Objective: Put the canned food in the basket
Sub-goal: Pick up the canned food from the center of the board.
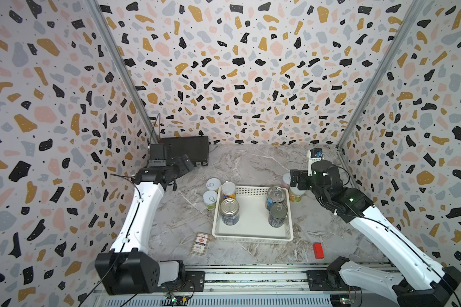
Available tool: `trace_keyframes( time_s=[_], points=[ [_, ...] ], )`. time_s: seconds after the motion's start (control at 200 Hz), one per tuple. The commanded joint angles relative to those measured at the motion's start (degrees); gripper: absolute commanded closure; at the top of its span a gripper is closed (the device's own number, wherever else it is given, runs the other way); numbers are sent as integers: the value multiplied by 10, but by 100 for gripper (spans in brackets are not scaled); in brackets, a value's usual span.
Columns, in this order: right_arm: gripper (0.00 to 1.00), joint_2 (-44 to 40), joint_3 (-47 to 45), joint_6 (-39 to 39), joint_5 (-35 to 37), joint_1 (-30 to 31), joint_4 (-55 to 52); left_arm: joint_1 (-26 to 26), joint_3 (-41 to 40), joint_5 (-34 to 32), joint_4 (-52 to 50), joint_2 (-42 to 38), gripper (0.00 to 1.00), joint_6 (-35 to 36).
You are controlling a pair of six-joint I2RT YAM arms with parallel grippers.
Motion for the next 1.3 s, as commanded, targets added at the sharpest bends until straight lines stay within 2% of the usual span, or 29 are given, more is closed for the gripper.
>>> trace_keyframes(
  time_s=[0.0,0.22,0.471,0.891,1.046,1.201,1.291],
  points=[
    [0,34,11,16,-35,-57,0,13,24,88,-23,27,0,12],
    [0,128,20,36,-143,-155,-8,12,40,120,-47,65,0,24],
    [0,214,49,31,-218,-172,-26,12,52,132,-67,86,0,31],
    [0,288,52,21,-246,-172,-48,12,52,148,-75,101,0,34],
    [0,305,54,20,-211,-172,-68,12,54,148,-77,100,0,35],
    [0,315,56,17,-205,-172,-73,13,52,147,-77,98,0,36],
    [4,319,58,15,-202,-172,-75,12,53,147,-78,99,0,36]
  ],
)
